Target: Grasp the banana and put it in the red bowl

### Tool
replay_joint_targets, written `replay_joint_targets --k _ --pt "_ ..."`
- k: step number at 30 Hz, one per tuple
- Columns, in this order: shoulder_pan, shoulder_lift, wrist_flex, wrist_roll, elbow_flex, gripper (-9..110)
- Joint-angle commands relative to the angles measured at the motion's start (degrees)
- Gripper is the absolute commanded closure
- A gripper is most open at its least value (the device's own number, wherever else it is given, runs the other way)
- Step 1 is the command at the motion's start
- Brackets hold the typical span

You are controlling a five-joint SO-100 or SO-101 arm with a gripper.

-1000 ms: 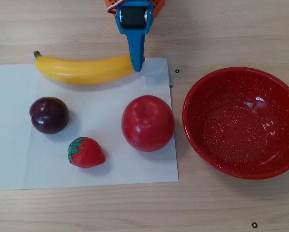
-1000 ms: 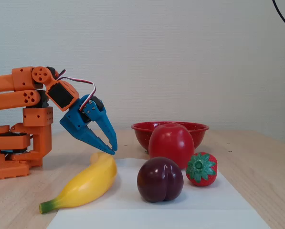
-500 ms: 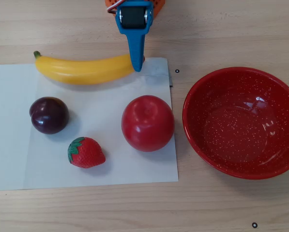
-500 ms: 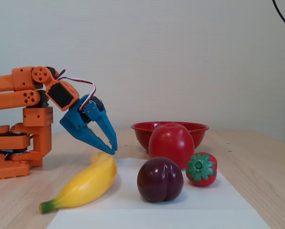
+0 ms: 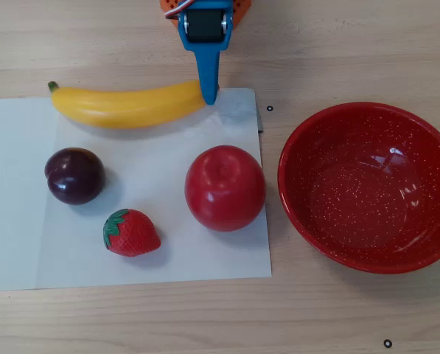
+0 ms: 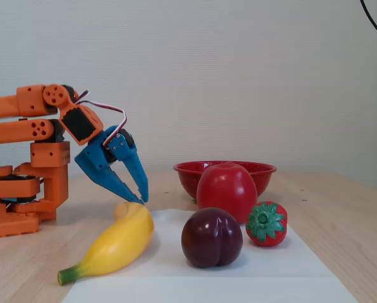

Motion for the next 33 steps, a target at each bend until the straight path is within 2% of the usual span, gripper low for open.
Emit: replay_joint_targets --k 1,11,17,33 --pt "-0.7 -4.7 4.0 0.6 -10.6 101" --pt "-2.2 -18.6 17.0 3.6 -34.2 101" --pt "-7.2 -28.2 25.4 6.5 -47.7 101" --pt "-20.1 -50.4 39.2 24.0 -74.9 101"
